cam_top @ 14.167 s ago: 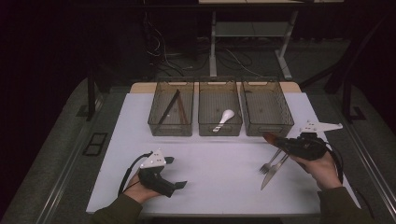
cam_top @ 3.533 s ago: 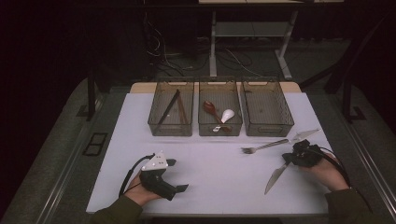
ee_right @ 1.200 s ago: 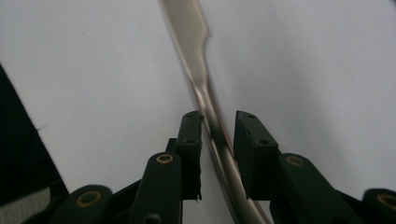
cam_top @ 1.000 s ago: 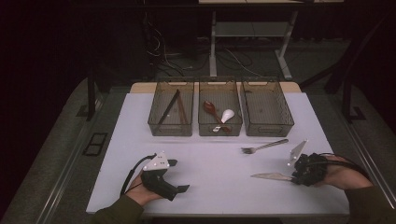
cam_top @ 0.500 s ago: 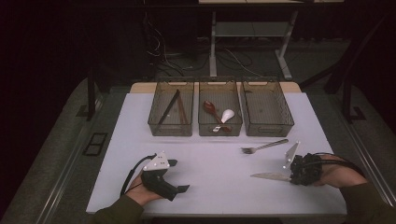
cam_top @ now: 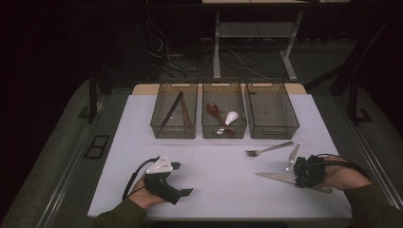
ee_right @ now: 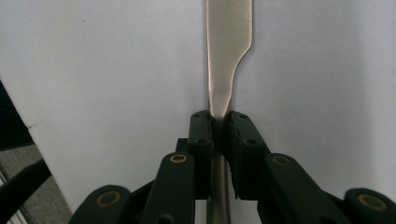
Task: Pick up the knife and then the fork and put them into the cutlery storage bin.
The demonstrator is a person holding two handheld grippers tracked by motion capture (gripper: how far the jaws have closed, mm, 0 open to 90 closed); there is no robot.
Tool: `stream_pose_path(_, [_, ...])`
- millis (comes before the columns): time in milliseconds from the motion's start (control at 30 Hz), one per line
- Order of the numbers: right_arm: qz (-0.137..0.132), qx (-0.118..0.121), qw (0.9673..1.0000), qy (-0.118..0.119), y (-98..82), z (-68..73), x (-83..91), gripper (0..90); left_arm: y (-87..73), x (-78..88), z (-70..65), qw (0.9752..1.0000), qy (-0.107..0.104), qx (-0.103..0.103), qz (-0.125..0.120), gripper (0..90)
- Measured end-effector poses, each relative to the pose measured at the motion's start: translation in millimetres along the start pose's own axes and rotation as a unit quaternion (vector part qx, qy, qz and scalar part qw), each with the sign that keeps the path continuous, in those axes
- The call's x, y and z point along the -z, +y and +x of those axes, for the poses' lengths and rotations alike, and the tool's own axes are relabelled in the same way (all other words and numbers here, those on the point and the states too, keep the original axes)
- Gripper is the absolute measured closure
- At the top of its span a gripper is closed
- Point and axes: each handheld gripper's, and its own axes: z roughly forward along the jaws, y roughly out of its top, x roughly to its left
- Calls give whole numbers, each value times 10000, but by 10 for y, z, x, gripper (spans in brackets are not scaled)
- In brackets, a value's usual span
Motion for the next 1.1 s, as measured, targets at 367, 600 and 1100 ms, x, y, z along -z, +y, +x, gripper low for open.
stream_pose_path(367, [-1659, -707, 9836, -87, -178, -129, 173, 802, -1, 0, 2, 10000, 3, 1, -4, 0])
stream_pose_path(600, [-2787, -1374, 9502, -226, -226, -229, 264, 802, 0, 3, 2, 10000, 7, 2, -20, 0])
stream_pose_path(1100, [-4073, -2531, 8759, -539, -186, -543, 696, 802, 3, 27, 13, 9999, 18, 16, -99, 0])
